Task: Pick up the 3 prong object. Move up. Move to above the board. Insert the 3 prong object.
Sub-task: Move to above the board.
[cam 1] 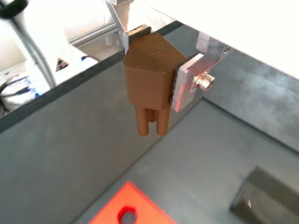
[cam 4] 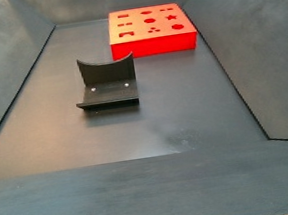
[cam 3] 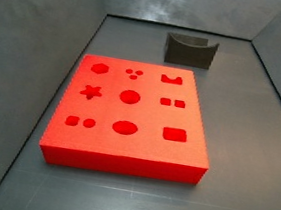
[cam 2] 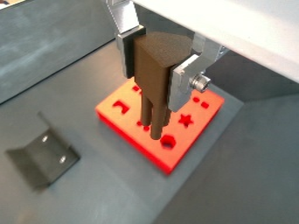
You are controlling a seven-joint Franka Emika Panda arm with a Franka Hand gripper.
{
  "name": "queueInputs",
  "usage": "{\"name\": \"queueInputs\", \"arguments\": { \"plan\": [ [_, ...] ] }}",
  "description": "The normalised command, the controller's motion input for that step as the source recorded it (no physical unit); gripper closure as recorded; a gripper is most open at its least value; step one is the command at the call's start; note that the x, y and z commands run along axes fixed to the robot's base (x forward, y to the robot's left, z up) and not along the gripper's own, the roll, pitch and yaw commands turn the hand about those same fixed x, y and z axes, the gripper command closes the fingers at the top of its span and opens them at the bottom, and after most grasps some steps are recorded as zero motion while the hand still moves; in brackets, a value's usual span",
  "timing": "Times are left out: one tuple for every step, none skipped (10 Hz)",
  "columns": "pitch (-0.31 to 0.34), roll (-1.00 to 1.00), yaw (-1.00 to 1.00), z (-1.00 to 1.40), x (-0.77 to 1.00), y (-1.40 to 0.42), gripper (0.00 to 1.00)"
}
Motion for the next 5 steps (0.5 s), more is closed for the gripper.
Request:
{"name": "queueInputs", "arguments": {
  "plan": [
    [0.119,0.0,0.01,0.01,0.63,-1.0,1.0],
    [0.112,0.0,0.01,0.01,0.65,-1.0,1.0],
    [0.105,0.01,0.01,0.01,0.66,-1.0,1.0],
    [0.104,0.01,0.01,0.01,0.68,-1.0,1.0],
    [0.102,0.04,0.01,0.02,0.61,-0.84,1.0]
  ]
}}
